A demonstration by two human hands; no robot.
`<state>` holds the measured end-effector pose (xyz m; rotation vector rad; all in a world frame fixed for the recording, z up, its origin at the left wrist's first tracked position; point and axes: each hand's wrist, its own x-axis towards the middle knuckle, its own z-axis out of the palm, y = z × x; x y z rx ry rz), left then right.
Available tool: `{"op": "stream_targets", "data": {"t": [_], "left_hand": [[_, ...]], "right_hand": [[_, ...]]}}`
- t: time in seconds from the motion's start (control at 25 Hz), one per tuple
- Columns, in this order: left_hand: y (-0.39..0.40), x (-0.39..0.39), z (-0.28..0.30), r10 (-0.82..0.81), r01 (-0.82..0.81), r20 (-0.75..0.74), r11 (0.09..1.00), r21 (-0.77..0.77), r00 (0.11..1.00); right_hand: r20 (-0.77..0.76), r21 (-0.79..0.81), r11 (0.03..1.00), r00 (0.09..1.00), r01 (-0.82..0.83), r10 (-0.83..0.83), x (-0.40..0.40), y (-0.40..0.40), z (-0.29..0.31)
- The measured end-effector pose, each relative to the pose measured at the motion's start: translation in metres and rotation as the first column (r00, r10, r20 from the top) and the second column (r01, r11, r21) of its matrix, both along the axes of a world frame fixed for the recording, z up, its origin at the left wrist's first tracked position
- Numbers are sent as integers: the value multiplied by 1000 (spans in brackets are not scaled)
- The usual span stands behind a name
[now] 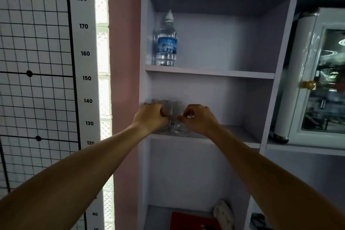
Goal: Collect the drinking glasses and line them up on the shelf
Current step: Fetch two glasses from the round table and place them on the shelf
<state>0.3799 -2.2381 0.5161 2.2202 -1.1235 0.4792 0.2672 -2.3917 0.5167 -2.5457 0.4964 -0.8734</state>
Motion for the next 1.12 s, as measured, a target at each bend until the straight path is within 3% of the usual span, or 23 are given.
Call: {"op": "stream_targets", "data": {"t": [0.2,0.8,1.12], "left_hand": [[8,-8,-2,62,-79,193,993,87,979],[6,-6,-17,126,-132,383,991,-9,915],[11,4,-17,99,-137,488,990,44,867]], "right_hand": [[79,26,999,996,-42,40,-1,-4,-10],[175,37,989,975,-143,135,-4,2,-18],[181,19,993,977,-116,110,19,6,-22]]}}
